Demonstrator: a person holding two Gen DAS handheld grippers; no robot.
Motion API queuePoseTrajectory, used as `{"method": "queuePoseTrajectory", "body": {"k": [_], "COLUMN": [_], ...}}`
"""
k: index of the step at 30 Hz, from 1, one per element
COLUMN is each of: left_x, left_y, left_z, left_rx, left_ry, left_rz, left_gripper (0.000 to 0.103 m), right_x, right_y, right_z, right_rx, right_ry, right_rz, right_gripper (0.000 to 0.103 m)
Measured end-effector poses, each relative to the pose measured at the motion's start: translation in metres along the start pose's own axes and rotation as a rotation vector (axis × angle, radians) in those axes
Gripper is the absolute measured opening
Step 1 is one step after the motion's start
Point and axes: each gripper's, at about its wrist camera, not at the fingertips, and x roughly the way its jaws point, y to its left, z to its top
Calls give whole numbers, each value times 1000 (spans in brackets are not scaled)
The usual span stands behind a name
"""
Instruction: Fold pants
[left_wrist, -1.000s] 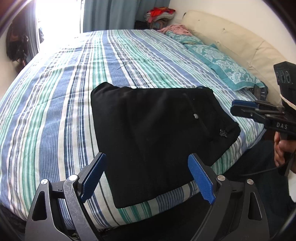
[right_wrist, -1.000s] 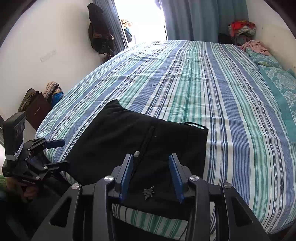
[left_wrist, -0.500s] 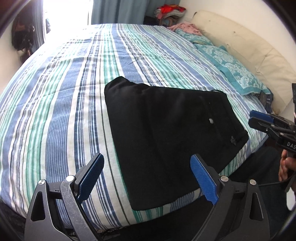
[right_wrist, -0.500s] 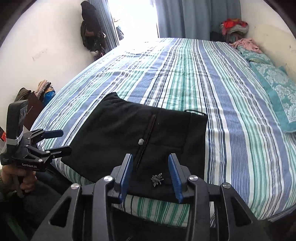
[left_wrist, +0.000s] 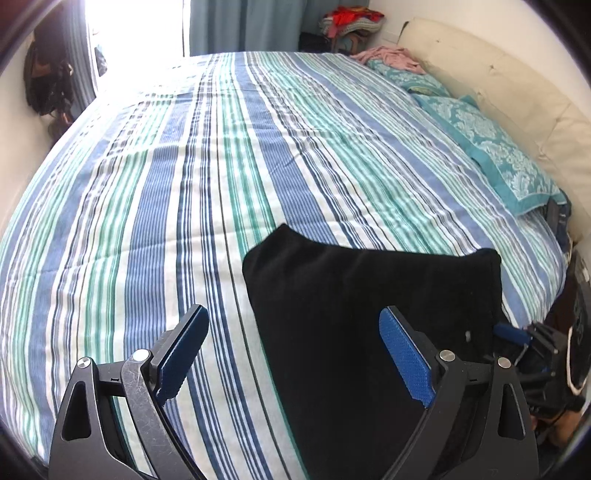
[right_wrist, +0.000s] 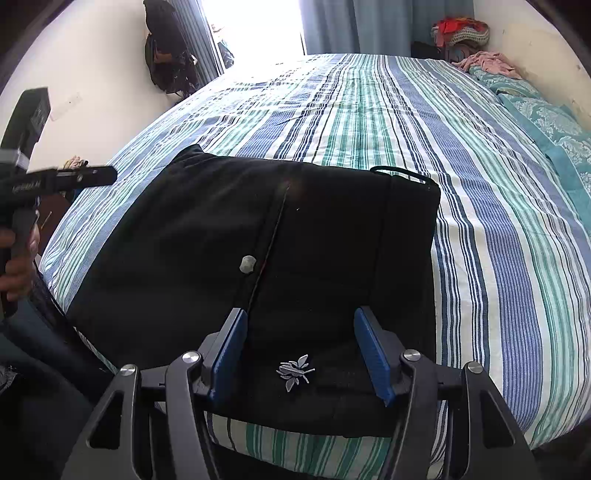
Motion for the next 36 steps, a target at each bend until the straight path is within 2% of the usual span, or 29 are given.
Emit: {"method": "queuePoseTrajectory", "body": {"k": [2,4,6,7,9,11,13,16,19,21,23,24,25,26,27,29,30,32,34,36], "left_x": [37,82,117,120,107,86,63,17,-24,-35,-30,-22,-14,-10,-11,-24,-33,-49,-56,-57], "left_y": [2,14,33,42,58,71,77,62,27,1,-25,-38,-46,-50,-50,-41,-35,-28,-22,-19], "left_z": [23,33,29,27,29,28,23,1,-38,-66,-92,-103,-113,-120,-122,-120,-117,-111,-103,-98], "left_rx": [4,-51,-136,-183,-262,-312,-309,-201,-104,-74,-29,5,42,68,64,1,-24,-42,-44,-40], "left_ry": [55,160,253,245,184,135,110,60,41,64,128,169,205,217,216,205,188,141,115,104], "left_rz": [75,124,139,130,213,203,182,114,2,-109,-168,-168,-136,-88,-83,-112,-102,-61,-5,35], "left_gripper": [95,95,95,95,95,95,93,93,95,96,96,96,96,96,96,95,95,95,96,96], "right_x": [0,0,0,-1,-1,-2,-3,-18,-48,-63,-64,-59,-50,-42,-39,-51,-58,-71,-83,-88], "right_y": [-1,-2,-2,-2,-2,-3,-3,-1,8,19,27,28,25,21,16,12,10,9,8,5], "right_z": [0,-1,-3,-3,-4,-5,-4,-1,0,-3,-10,-15,-18,-21,-22,-20,-18,-18,-19,-19], "right_rx": [13,18,21,22,16,15,17,13,-18,-51,-81,-81,-70,-47,-19,21,27,20,32,60], "right_ry": [-5,-11,-17,-22,-22,-28,-33,-50,-87,-77,-35,-1,43,99,126,98,84,51,7,-24], "right_rz": [3,5,8,12,11,13,19,22,41,65,67,64,57,53,70,83,54,14,-13,-26], "right_gripper": [61,61,61,61,61,61,61,61,61,62,65,65,65,65,65,65,66,69,83,87]}}
